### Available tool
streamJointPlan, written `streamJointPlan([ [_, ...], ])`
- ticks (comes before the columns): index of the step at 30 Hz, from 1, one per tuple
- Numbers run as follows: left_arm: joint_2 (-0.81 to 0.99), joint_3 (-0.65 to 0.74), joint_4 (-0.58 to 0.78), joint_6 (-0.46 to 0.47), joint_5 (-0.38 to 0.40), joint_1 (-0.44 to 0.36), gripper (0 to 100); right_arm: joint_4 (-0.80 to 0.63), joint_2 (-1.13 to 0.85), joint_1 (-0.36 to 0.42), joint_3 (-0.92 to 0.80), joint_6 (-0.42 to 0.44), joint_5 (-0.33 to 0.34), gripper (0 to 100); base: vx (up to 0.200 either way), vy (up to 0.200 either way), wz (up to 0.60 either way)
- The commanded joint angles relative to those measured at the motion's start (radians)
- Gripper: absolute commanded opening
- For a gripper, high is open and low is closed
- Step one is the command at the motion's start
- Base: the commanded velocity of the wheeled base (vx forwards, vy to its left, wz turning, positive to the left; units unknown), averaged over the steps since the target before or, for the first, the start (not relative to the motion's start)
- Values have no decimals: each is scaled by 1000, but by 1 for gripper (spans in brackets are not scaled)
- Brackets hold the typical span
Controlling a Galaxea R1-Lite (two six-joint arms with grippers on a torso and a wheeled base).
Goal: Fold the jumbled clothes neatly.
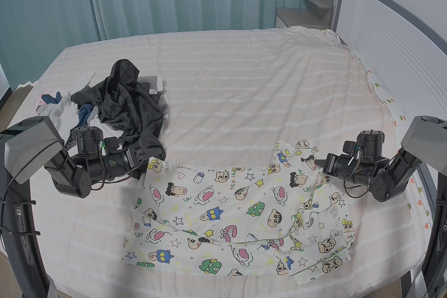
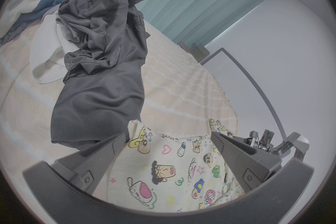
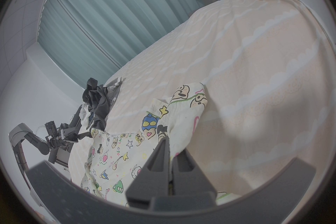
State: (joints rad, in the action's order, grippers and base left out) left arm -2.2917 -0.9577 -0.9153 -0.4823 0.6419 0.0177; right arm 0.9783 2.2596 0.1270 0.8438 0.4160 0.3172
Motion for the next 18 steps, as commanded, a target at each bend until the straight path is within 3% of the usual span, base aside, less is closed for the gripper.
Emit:
streamJointPlan([
  [1,-26,-7,18,30,-1,-2,100,0,5,3,1,0,0,0,0,0,0],
  [7,-46,-12,53,139,-2,-10,100,2,5,6,1,0,0,0,0,0,0],
  [18,-92,-58,69,149,-31,-68,100,5,5,8,4,0,0,0,0,0,0],
])
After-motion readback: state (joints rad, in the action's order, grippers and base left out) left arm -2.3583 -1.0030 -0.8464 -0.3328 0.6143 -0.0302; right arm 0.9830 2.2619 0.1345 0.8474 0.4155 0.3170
